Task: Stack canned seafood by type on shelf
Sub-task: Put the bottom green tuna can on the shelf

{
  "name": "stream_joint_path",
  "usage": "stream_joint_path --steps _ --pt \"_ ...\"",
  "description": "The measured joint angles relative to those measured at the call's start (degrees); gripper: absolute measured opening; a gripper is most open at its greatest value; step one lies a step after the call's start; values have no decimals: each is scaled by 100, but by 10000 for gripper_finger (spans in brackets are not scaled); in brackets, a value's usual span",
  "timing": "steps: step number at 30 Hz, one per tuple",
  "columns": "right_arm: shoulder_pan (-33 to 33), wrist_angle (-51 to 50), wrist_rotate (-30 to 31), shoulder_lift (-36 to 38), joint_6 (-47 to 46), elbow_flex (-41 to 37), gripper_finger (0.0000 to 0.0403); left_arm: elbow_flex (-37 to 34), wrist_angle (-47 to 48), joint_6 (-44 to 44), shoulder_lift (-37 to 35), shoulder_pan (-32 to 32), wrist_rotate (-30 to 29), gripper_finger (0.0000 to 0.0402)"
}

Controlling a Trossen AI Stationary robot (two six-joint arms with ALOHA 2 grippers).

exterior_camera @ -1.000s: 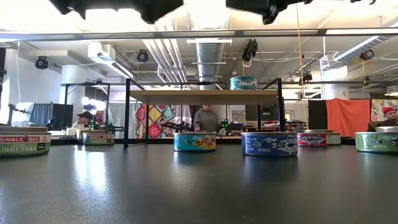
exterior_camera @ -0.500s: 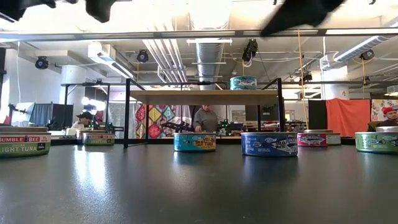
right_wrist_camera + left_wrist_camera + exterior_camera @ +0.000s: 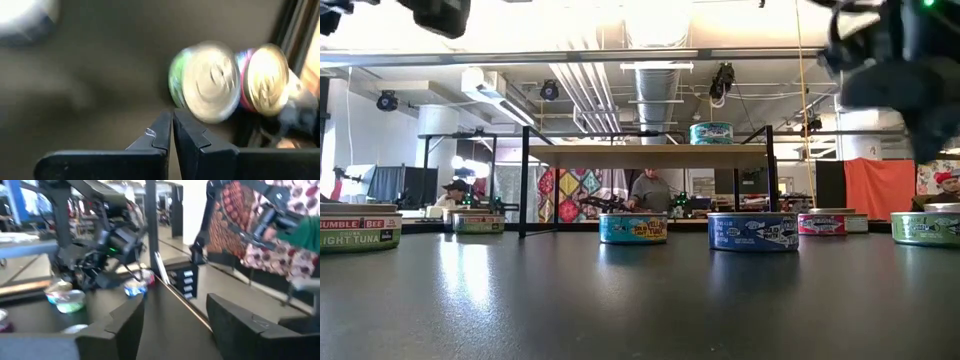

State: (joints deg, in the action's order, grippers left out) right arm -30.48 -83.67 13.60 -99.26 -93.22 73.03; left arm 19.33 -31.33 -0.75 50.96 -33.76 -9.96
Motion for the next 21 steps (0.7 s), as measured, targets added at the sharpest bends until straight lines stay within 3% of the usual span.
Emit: stream_joint_path --steps 3,9,17,21 --pt "84 -12 -202 30 111 -140 13 -34 -27 66 139 -70 -24 179" --pt "264 -61 -51 379 72 -493 13 -39 -120 412 388 -68 -761 176" --pt "448 52 -20 695 -479 -1250 13 -41 -52 599 451 -180 -753 176" --pt "465 845 -430 653 -444 -1578 13 -41 -31 579 451 -186 -752 176"
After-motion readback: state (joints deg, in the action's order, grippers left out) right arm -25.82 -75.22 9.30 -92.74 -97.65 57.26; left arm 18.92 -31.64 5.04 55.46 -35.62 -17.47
